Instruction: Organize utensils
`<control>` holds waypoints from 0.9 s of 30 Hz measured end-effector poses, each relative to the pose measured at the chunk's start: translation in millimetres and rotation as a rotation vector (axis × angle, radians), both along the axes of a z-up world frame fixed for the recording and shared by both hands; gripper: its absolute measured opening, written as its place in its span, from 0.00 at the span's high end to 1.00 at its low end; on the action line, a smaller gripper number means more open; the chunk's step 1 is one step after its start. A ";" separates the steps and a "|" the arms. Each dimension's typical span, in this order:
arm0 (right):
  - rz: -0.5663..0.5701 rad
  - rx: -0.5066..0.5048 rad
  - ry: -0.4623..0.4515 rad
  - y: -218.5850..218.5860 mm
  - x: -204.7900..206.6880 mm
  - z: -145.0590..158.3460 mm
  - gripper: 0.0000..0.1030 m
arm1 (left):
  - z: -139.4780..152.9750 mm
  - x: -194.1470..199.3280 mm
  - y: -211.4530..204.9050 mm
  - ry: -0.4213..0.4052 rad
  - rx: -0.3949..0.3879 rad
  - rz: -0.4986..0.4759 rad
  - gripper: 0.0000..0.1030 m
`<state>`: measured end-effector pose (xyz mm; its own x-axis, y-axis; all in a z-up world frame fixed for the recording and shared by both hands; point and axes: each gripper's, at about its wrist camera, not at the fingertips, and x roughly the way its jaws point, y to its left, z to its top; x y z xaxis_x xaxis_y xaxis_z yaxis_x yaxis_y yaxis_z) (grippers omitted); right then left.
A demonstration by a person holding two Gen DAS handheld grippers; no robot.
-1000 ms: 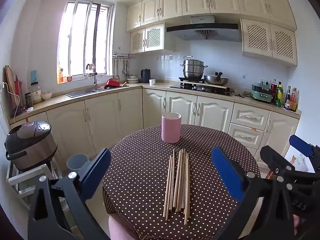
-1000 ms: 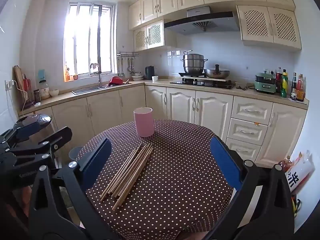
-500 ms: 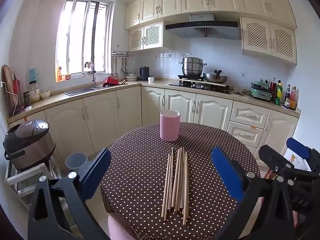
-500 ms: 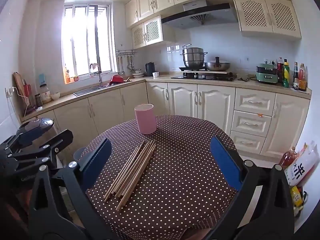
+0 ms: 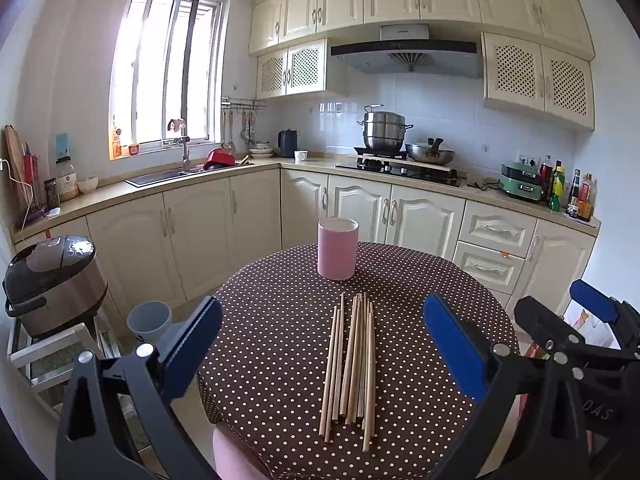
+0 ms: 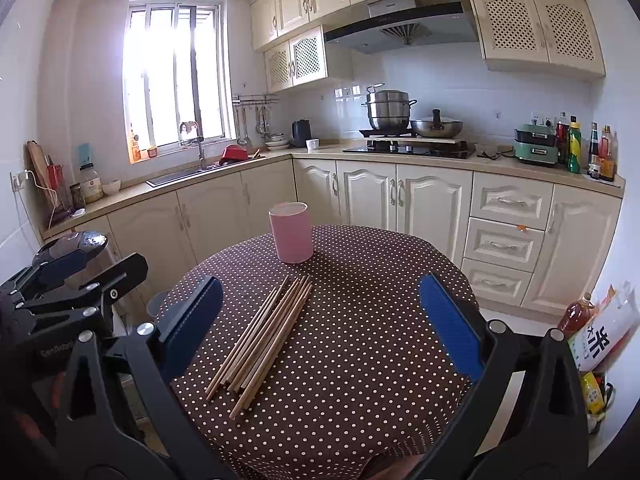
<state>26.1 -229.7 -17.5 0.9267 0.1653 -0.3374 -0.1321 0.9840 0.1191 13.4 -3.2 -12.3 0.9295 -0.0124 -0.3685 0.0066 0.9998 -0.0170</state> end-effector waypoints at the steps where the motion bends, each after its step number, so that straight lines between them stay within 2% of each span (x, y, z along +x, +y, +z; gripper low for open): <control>1: 0.003 0.002 0.002 -0.2 0.5 -0.3 0.06 | -0.2 -0.1 0.2 -0.001 0.001 0.002 0.04; 27: -0.021 0.025 0.023 -4.0 1.4 -2.7 0.06 | 2.7 3.0 -1.5 -0.007 0.022 -0.017 0.04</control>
<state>27.5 -233.7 -20.2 0.9222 0.1545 -0.3544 -0.1087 0.9833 0.1460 16.4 -4.7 -9.6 0.9317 -0.0202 -0.3627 0.0235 0.9997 0.0047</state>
